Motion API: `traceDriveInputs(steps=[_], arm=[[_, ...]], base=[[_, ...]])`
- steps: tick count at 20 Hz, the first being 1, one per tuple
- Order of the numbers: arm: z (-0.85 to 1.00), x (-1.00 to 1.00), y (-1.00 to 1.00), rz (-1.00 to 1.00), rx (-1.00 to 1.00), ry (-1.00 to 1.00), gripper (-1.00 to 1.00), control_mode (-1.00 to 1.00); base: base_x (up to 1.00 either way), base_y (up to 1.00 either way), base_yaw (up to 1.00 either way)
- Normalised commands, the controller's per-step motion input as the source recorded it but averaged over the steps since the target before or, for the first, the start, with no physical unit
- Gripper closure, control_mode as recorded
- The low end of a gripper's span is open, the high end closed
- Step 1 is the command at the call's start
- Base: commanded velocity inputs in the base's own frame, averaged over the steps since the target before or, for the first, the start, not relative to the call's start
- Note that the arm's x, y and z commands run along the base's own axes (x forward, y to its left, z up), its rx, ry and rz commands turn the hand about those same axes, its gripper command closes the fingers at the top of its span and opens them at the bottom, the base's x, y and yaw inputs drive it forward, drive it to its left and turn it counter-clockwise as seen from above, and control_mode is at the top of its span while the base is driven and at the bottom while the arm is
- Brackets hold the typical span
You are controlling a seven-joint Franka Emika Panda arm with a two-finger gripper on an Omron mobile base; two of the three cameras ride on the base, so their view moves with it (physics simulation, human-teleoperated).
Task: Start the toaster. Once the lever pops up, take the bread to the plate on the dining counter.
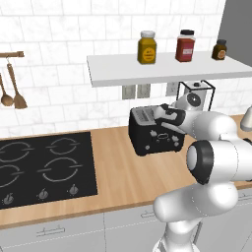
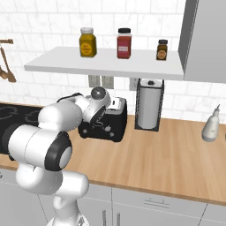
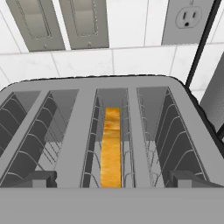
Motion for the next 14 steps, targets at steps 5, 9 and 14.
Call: traceDriveInputs(steps=[5, 9, 14], arm=[[0.0, 0.0, 0.0, 0.0, 0.0, 0.0, -1.0, -1.0], [0.0, 0.0, 0.0, 0.0, 0.0, 0.0, -1.0, -1.0], [0.0, 0.0, 0.0, 0.0, 0.0, 0.0, -1.0, -1.0]], base=[[0.0, 0.0, 0.0], [0.0, 0.0, 0.0], [0.0, 0.0, 0.0]])
